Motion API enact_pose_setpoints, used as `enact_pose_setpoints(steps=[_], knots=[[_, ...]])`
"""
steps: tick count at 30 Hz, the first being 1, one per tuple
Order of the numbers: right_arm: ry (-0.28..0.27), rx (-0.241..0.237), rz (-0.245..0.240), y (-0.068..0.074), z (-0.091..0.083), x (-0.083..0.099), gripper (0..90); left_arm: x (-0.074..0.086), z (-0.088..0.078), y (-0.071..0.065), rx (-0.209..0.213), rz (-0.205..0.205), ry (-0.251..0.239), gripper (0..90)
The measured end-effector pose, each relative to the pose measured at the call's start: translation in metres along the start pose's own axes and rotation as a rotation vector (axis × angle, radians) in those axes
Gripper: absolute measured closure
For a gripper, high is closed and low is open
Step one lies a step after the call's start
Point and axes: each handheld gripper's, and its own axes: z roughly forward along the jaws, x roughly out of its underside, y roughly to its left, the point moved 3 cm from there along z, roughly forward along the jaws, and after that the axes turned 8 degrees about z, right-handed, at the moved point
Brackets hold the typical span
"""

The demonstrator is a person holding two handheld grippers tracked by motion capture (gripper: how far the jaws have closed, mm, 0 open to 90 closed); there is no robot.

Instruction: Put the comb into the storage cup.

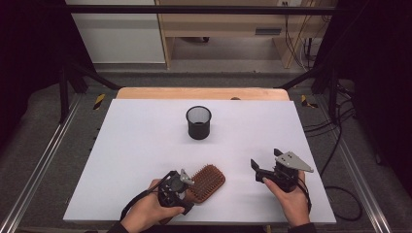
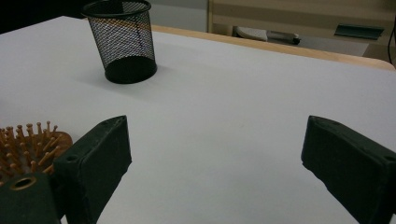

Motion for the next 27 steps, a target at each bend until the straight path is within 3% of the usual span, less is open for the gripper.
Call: enact_pose_setpoints(steps=[18, 27], knots=[[0.004, 0.003, -0.002, -0.0002, 0.0003, 0.0004, 8.6, -0.0032, 0.0006, -0.0006, 0.015, -0.011, 0.056, 47.3], [0.007, 0.001, -0.005, 0.0, 0.0005, 0.0006, 8.6, -0.001, 0.0029, -0.0003, 0.015, -0.011, 0.073, 58.9]])
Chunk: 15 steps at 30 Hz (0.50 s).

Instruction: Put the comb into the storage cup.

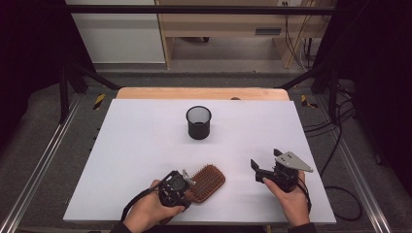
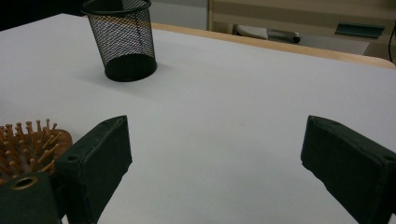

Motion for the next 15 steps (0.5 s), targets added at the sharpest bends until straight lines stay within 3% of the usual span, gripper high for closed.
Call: enact_pose_setpoints(steps=[9, 15], knots=[[0.003, -0.001, -0.002, 0.0006, 0.0005, 0.0003, 8.7, -0.0005, 0.0004, -0.0007, -0.024, 0.033, 0.018, 64.7], [0.004, -0.001, -0.002, 0.0005, 0.0006, 0.0004, 8.7, -0.0003, 0.0006, 0.0009, -0.017, 0.046, 0.017, 67.1]])
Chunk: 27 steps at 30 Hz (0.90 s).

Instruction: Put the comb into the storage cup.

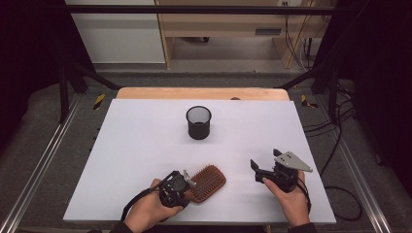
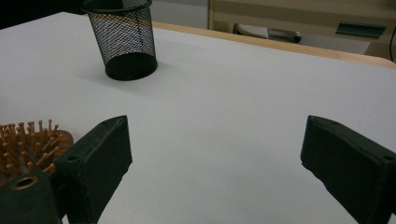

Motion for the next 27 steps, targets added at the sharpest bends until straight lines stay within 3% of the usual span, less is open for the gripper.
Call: enact_pose_setpoints(steps=[13, 19, 27], knots=[[0.005, -0.004, -0.003, 0.0011, 0.0005, 0.0004, 8.7, 0.0006, 0.0004, 0.0017, 0.006, 0.028, 0.0, 69.3], [0.005, -0.003, -0.002, 0.0008, 0.0005, 0.0004, 8.7, -0.002, 0.0004, 0.0015, 0.001, 0.058, 0.026, 72.6], [0.006, -0.006, 0.0, 0.001, 0.0004, 0.0004, 8.8, -0.0025, 0.0, 0.0013, 0.002, 0.091, 0.026, 72.9]])
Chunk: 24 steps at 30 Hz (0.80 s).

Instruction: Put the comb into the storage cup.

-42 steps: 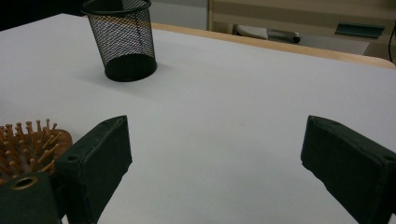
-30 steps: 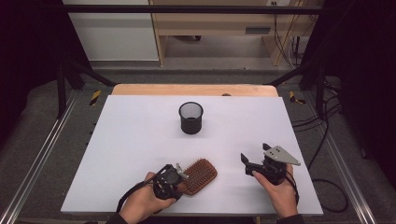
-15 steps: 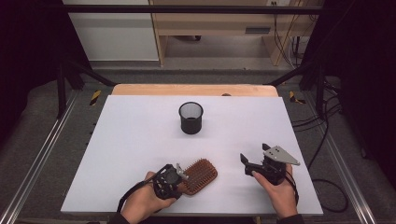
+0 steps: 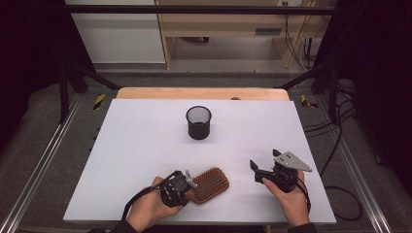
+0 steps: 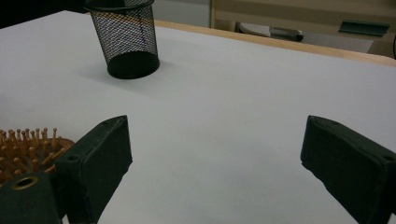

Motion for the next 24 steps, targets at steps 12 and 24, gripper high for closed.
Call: enact_pose_setpoints(steps=[12, 24], knots=[[-0.001, -0.001, 0.005, -0.001, -0.001, 0.0, 8.7, -0.003, -0.002, 0.005, 0.002, 0.032, 0.02, 73.1], [-0.002, -0.003, 0.001, 0.0, 0.0, 0.0, 8.6, 0.0, -0.008, 0.016, -0.05, 0.027, -0.083, 73.1]])
